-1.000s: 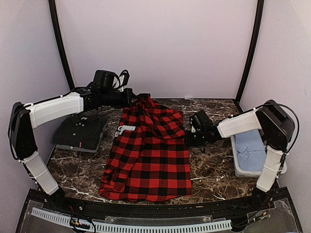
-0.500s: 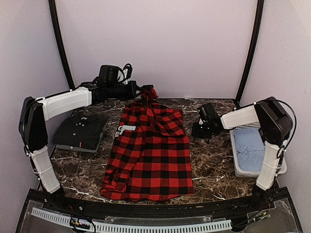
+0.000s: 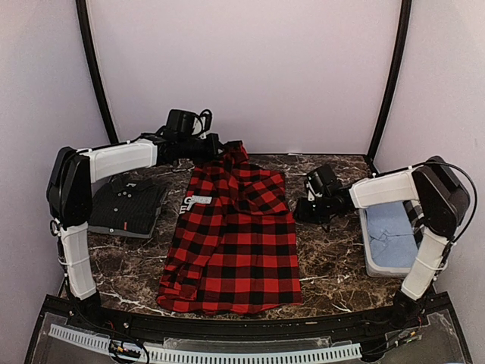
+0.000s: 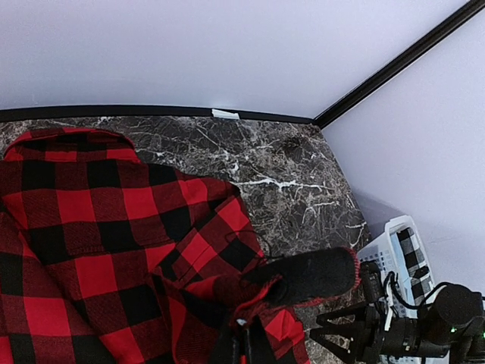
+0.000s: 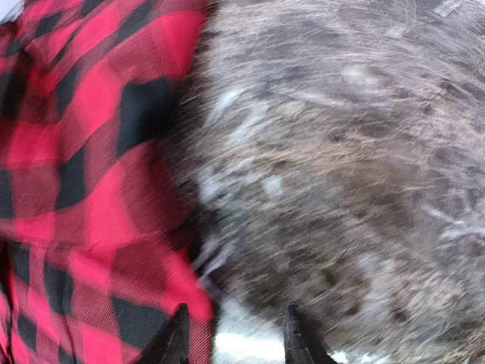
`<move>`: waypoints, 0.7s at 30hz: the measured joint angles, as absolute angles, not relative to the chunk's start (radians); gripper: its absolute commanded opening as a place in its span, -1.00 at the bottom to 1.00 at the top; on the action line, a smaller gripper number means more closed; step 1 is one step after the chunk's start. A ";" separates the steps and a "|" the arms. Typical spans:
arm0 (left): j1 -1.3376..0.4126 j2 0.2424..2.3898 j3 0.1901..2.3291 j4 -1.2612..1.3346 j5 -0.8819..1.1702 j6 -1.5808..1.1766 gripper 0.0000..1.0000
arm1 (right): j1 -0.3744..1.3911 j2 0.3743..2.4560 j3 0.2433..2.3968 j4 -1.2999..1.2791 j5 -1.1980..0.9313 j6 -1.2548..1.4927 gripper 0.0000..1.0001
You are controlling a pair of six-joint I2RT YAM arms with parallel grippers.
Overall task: Fold and stack the long sleeve shirts
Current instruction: Pick up the 1/3-folded shirt from the center of the board.
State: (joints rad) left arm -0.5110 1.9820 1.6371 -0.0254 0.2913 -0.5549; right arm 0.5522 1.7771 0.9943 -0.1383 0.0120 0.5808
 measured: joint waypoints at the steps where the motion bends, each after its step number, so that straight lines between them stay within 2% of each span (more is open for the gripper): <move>1: -0.508 1.982 1.633 -0.024 0.290 -0.561 -1.00 | 0.565 1.773 0.992 -0.138 0.012 0.587 -0.01; 9: -0.479 1.982 1.459 -0.025 0.262 -0.615 -1.00 | 0.582 1.834 1.096 -0.129 0.000 0.557 0.08; 13: -0.466 1.982 1.393 -0.028 0.256 -0.631 -1.00 | 0.582 1.917 1.186 -0.120 0.000 0.541 -0.01; 15: -0.463 1.982 1.383 -0.028 0.255 -0.635 -1.00 | 0.582 1.957 1.222 -0.126 0.001 0.533 -0.13; 16: -0.463 1.982 1.383 -0.026 0.256 -0.635 -1.00 | 0.582 1.979 1.242 -0.130 0.002 0.531 -0.25; 20: -0.463 1.982 1.383 -0.012 0.268 -0.636 -1.00 | 0.578 2.031 1.291 -0.155 0.020 0.528 -0.93; 21: -0.463 1.982 1.383 -0.006 0.273 -0.636 -1.00 | 0.576 2.037 1.298 -0.163 0.023 0.530 -1.00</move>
State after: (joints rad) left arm -0.4629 1.9816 1.3827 -0.0063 0.2729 -0.6365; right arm 0.5758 2.0369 1.2980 -0.1635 0.0227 0.5301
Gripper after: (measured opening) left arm 0.008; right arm 0.159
